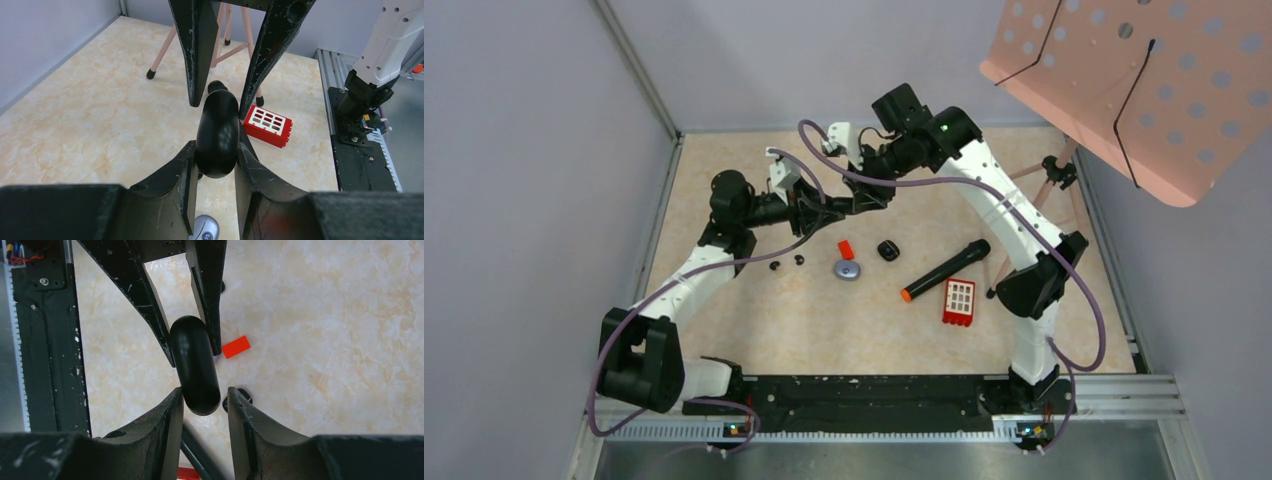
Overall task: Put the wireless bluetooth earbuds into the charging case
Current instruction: Open the charging case.
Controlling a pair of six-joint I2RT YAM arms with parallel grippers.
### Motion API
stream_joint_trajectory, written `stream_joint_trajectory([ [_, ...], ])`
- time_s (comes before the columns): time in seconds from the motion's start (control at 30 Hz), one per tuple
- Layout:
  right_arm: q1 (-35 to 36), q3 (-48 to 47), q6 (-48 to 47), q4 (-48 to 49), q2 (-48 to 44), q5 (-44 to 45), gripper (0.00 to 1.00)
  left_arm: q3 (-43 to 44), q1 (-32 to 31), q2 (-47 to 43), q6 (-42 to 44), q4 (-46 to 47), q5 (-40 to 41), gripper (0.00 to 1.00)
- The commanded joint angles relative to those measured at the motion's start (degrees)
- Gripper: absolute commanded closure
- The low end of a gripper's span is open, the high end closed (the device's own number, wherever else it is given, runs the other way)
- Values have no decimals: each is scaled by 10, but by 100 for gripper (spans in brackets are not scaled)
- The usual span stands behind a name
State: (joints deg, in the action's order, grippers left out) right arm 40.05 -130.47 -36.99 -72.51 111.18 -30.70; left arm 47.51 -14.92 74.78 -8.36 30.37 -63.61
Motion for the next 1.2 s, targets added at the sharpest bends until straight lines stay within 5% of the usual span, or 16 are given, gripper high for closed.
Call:
stream_joint_trajectory([
  [0.0, -20, -50, 42, 31, 18, -8, 64, -7, -3, -7, 6, 16, -25, 100],
  [0.63, -38, -56, 75, 48, 19, -22, 64, -13, -5, -11, -2, 16, -14, 100],
  [0.83, -38, -70, 77, 48, 9, -36, 64, -13, -2, -9, -10, -6, 45, 100],
  [1.17, -49, -24, 93, 106, -44, -59, 61, -5, 98, -6, -143, 13, 80, 100],
])
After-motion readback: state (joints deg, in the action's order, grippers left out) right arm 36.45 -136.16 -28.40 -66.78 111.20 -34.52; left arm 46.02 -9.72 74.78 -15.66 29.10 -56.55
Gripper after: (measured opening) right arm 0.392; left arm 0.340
